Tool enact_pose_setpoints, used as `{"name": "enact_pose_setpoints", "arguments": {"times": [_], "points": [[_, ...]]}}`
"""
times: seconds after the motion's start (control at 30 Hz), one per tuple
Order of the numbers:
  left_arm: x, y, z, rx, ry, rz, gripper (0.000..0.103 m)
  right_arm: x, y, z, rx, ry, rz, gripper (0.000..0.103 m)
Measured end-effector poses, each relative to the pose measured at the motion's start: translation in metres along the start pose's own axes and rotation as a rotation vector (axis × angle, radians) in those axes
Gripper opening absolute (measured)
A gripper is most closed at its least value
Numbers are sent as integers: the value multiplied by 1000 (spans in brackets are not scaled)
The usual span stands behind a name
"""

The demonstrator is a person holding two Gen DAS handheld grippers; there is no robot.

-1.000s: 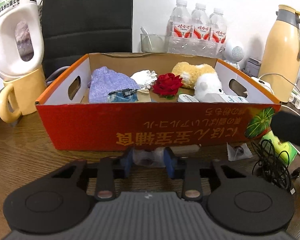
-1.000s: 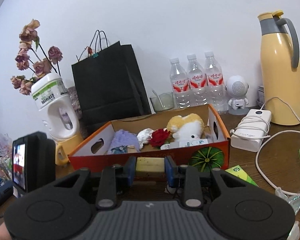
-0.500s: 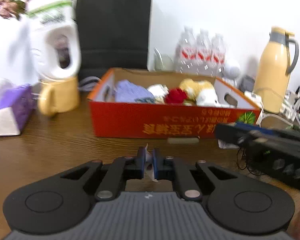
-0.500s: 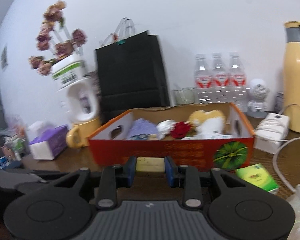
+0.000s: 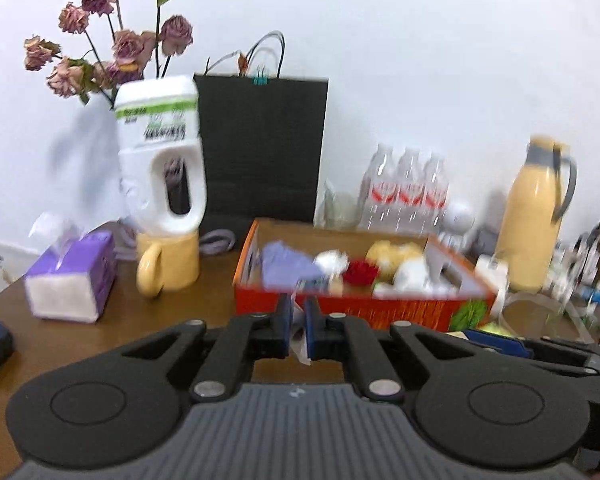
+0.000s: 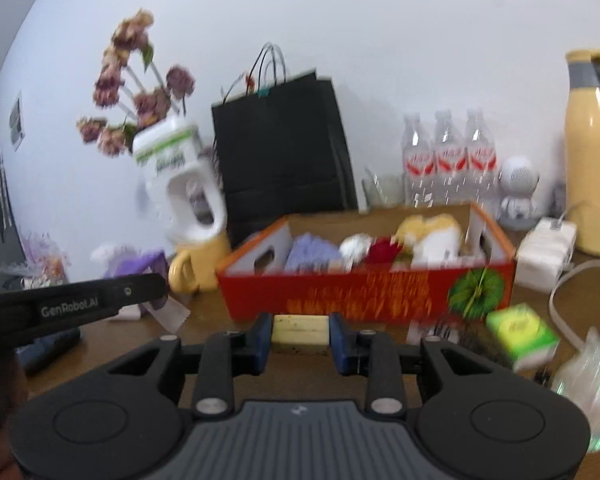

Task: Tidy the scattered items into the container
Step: 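Carry the yellow block into the box and open the right tool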

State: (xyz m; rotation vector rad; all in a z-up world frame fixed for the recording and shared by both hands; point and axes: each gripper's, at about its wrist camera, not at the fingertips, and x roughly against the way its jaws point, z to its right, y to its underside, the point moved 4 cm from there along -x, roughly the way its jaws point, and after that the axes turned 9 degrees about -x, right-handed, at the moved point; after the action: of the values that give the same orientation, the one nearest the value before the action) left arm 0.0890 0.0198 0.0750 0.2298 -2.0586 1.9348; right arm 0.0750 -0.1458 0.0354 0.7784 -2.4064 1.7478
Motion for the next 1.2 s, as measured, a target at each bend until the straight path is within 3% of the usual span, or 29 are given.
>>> {"name": "enact_pose_setpoints", "arguments": {"times": [0.13, 0.23, 0.33, 0.47, 0.57, 0.67, 0.83, 0.97, 1.03, 1.13, 1.17, 1.2], "points": [[-21, -50, -13, 22, 28, 71, 8, -4, -53, -2, 31, 23, 54, 30], [-59, -85, -18, 7, 91, 35, 8, -24, -91, -8, 70, 31, 35, 30], [-118, -104, -19, -15, 144, -89, 8, -67, -124, -7, 53, 13, -31, 30], [-210, -97, -18, -52, 200, -355, 8, -152, -139, 26, -40, 51, -268, 30], [-260, -78, -16, -88, 135, -487, 8, -211, -130, 56, -132, 92, -428, 30], [-294, -62, -7, -181, 126, -583, 8, -250, -114, 66, -110, 146, -516, 29], [-319, -47, -7, -328, 79, -668, 9, -287, -90, 69, -48, 192, -610, 30], [-317, -44, -6, -406, 30, -645, 19, -294, -86, 59, 5, 190, -612, 31], [-311, -48, -7, -394, 34, -633, 23, -292, -90, 57, 14, 183, -601, 32], [-302, -60, -11, -337, 42, -630, 46, -282, -104, 59, -4, 170, -574, 43], [-298, -65, -13, -307, 32, -630, 62, -276, -110, 60, -2, 176, -566, 46], [-297, -70, -14, -277, 32, -629, 68, -271, -117, 62, 5, 188, -557, 49]]}}
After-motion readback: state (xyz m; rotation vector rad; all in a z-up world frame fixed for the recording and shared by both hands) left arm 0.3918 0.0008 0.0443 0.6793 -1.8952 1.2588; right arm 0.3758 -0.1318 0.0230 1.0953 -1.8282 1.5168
